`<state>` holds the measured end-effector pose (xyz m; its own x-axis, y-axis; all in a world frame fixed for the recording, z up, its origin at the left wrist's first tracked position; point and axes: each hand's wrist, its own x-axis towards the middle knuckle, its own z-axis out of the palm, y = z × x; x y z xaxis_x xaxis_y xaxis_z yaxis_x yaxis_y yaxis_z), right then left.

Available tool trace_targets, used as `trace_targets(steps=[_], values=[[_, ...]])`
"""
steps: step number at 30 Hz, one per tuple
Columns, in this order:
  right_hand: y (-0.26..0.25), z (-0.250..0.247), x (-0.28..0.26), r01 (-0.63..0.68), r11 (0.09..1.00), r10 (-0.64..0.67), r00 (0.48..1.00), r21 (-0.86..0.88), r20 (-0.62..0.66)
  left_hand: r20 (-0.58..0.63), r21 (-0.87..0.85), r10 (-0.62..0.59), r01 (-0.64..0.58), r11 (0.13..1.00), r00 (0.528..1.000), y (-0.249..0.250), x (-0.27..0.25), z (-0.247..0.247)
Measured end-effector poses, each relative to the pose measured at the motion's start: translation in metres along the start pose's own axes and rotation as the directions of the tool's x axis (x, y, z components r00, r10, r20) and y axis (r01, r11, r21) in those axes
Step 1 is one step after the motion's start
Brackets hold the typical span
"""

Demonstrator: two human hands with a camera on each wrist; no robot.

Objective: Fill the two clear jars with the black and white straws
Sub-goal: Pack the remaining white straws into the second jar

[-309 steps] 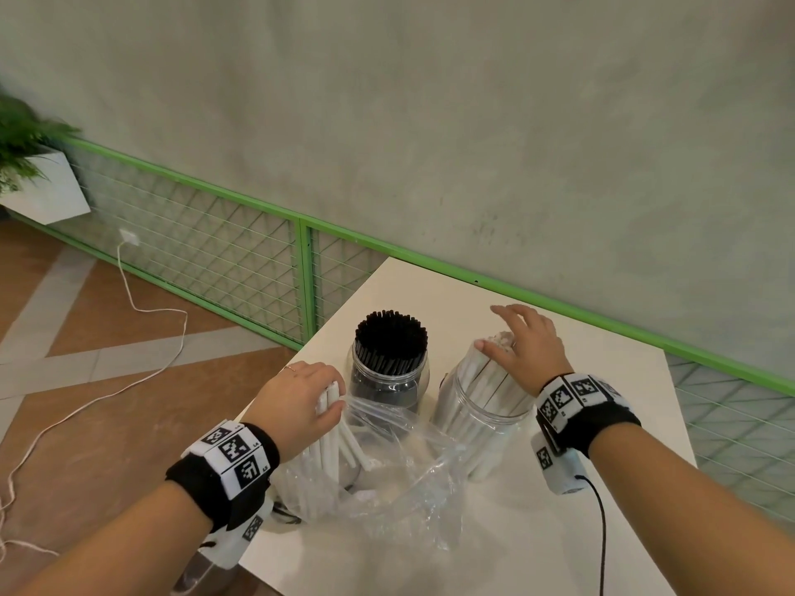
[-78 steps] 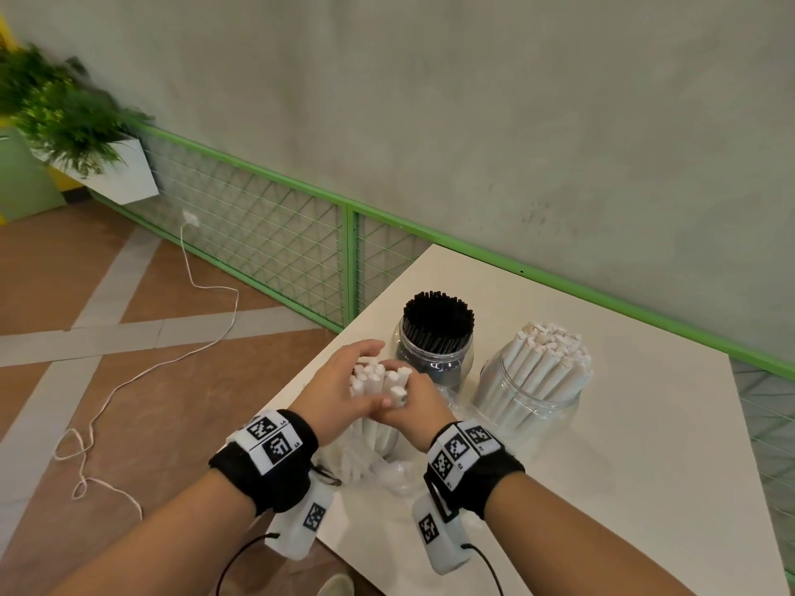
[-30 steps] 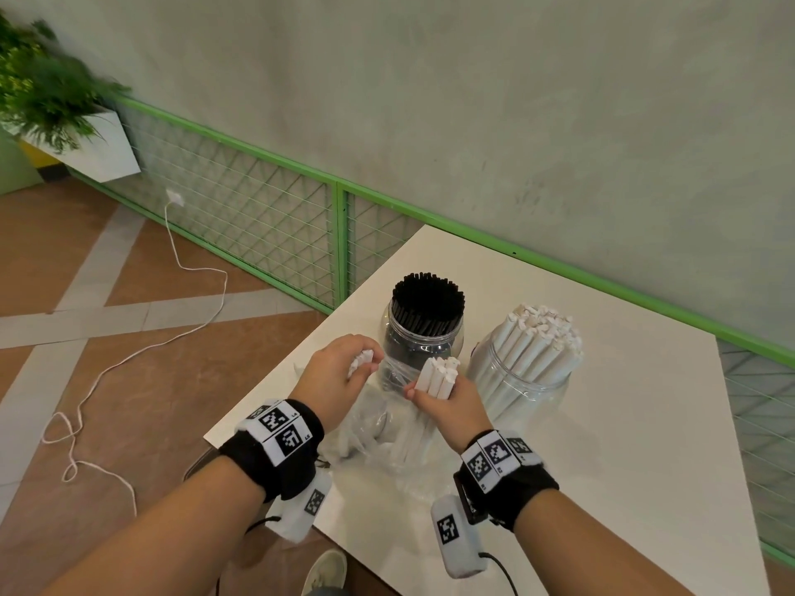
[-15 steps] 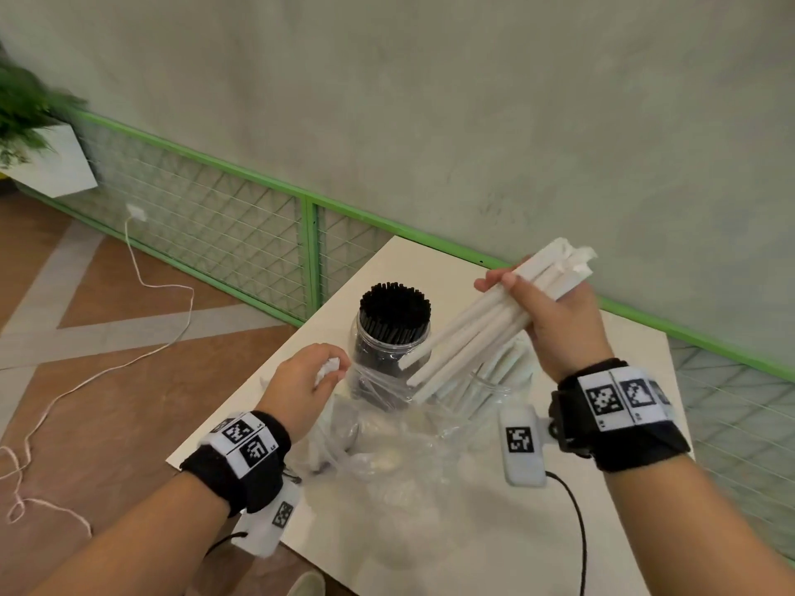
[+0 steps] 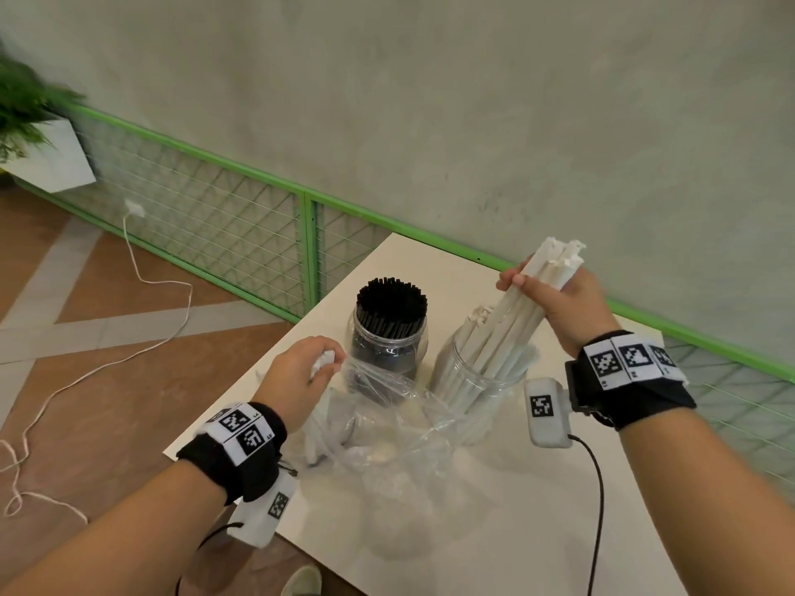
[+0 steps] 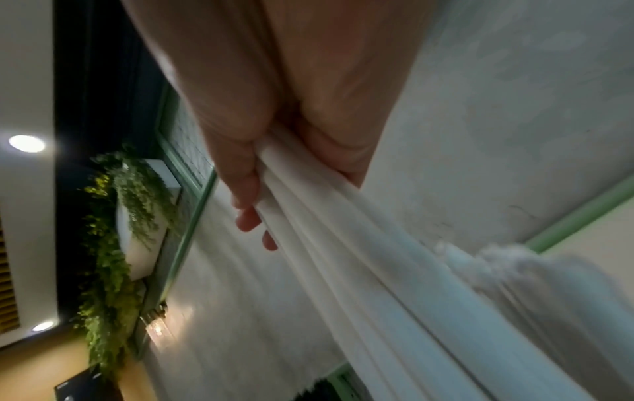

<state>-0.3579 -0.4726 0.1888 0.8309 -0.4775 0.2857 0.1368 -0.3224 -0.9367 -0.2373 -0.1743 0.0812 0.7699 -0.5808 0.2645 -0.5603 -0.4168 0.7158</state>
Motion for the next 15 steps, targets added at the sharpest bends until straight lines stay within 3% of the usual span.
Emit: trace_targets(steps=[7,11,15], values=[[0.043,0.022,-0.009,-0.191,0.977,0.192,0.981,-0.091,-0.002,-0.003,-0.014,-0.025,0.025,1.0,1.0,0.0,-0.003,-0.002],[0.04,0.025,-0.003,-0.101,0.995,0.1,0.982,-0.003,-0.163,0.002,-0.013,-0.027,0.027,1.0,1.0,-0.002,-0.002,-0.002],[0.034,0.028,0.0,0.008,0.999,-0.019,0.975,-0.05,-0.223,0.007,-0.008,-0.019,0.019,1.0,1.0,-0.003,0.0,-0.002]])
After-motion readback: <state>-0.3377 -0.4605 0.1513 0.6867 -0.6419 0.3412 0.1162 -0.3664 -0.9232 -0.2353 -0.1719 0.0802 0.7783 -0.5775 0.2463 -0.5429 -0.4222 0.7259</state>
